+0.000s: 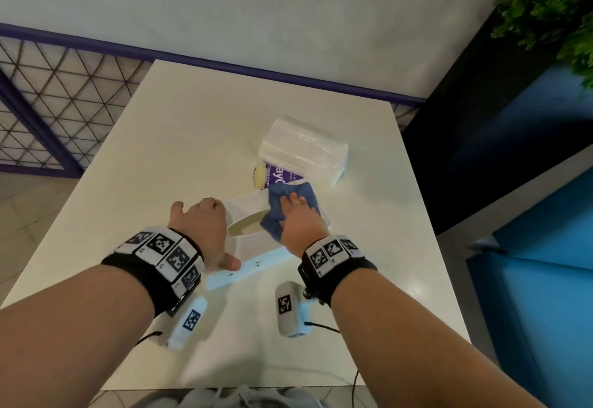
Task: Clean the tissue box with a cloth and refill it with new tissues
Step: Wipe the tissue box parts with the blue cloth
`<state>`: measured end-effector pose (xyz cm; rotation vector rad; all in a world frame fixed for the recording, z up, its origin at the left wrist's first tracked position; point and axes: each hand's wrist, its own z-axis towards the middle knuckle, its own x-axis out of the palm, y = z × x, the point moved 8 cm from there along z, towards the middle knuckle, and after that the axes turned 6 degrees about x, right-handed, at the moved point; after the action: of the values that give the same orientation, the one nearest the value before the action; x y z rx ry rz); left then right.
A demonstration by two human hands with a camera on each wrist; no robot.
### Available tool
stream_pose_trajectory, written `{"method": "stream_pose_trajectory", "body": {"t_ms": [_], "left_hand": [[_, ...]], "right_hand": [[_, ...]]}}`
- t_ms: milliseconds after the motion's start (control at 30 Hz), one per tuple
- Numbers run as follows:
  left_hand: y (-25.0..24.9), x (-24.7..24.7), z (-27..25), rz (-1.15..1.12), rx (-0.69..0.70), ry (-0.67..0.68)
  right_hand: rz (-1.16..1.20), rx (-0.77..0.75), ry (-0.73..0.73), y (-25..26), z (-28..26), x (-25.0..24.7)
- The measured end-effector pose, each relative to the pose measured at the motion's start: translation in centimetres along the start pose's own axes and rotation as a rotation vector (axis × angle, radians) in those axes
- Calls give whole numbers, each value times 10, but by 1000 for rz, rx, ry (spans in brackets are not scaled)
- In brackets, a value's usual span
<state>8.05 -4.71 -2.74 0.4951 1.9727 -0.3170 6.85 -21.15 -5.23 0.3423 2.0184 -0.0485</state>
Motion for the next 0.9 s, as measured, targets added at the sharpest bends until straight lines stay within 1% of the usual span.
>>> {"method": "stream_pose_trajectory", "body": {"t_ms": [67, 133, 200, 233, 333, 367, 400, 433, 533, 567, 600, 633, 700, 733, 767, 800, 833, 900], "left_hand": [[-1, -1, -2, -1, -4, 12], [-2, -1, -2, -1, -5, 18], [-3, -1, -3, -13, -3, 27], [-3, -1, -3, -14, -4, 29], [-3, -3, -4, -1, -14, 31], [-3, -3, -4, 2, -17, 33], [-3, -3, -5, 0, -19, 38], [-3, -3, -6, -8, -20, 42], [-4, -3, -7, -46, -18, 33], [-4, -2, -8, -56, -17, 35], [-4, -2, -8, -58, -16, 36], [-4, -2, -8, -52, -17, 35], [-4, -3, -8, -33, -21, 32], [-4, -3, -9, -28, -23, 33], [-3, -4, -9, -27, -24, 35], [-2, -3, -9, -32, -22, 37], [-2, -2, -10, -39, -18, 40], [0, -1, -11, -57, -9, 41]], "right_hand": [[-5, 12, -28, -13, 5, -10], [1, 114, -79, -29, 9, -23], [8, 191, -106, -27, 8, -29], [0, 182, -95, -17, 6, -27], [-70, -30, -26, 19, -4, -16], [-94, -93, -12, 21, -6, -18], [-120, -115, 9, 17, -7, -23], [-142, -109, 20, 10, -4, -30], [-141, 80, -29, -21, 15, -46], [-129, 123, -36, -21, 16, -45], [-115, 127, -37, -13, 17, -39], [-107, 96, -28, 1, 14, -34], [-127, -56, 3, 30, 7, -21], [-140, -122, 20, 37, 3, -19], [-159, -151, 44, 36, 5, -19], [-182, -147, 59, 29, 8, -21], [-190, -112, 53, 17, 12, -26], [-160, 16, 3, -8, 22, -37]]}}
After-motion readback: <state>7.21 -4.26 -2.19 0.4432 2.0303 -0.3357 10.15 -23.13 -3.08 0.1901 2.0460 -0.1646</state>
